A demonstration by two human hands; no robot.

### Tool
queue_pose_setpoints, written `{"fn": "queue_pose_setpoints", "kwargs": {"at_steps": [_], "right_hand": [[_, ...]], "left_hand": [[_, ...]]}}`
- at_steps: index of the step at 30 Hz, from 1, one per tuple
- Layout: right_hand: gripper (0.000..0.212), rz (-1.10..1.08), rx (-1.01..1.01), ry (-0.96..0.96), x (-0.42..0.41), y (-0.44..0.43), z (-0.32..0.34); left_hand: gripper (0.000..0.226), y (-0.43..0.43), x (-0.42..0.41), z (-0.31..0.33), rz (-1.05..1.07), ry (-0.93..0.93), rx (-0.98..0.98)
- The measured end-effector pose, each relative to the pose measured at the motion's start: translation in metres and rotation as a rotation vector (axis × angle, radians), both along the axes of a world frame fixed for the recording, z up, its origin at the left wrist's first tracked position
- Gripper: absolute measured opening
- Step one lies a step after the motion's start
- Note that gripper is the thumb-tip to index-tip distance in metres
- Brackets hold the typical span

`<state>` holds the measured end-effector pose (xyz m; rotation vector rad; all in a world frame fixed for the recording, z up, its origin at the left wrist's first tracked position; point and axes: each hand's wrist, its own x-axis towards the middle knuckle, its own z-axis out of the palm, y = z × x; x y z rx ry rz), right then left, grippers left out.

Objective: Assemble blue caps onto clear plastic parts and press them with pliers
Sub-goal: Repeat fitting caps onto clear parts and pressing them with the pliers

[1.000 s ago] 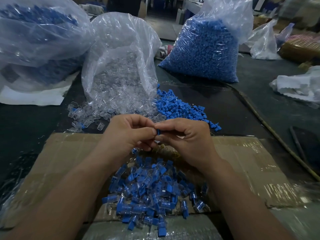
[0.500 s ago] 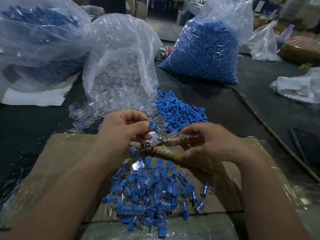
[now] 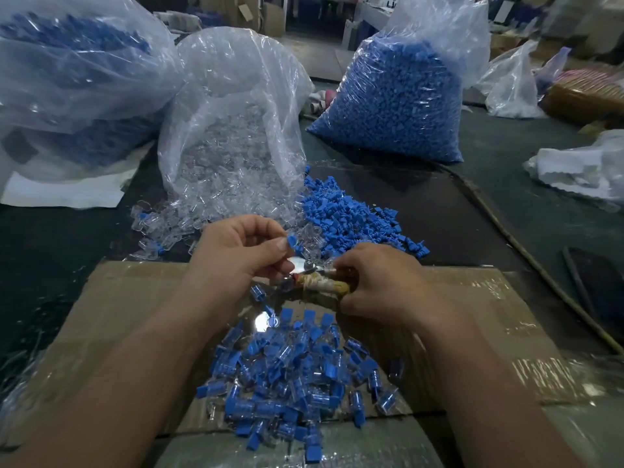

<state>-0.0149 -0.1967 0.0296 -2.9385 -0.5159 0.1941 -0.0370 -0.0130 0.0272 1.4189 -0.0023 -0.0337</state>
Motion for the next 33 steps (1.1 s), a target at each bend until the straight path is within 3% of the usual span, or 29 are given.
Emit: {"fn": "queue_pose_setpoints", "kwargs": {"at_steps": [4,19,33], "right_hand": [[0.008,0.007,-0.023,-0.045,0.001,0.003,-0.002],[0.027,-0.088,0.379,-0.177,-0.006,-0.003,0.004],[0.026,-0.023,0.397,-0.083,-0.009,0.005,0.002]], "left_hand": [[0.012,0.0,0.0,-0.001,0.016,-0.016,-0.024],[0.016,0.001,0.003,0.003,0.203,-0.131,0.054],[0.021,0.0,0.002,-0.003,0.217,-0.22,0.165]]}}
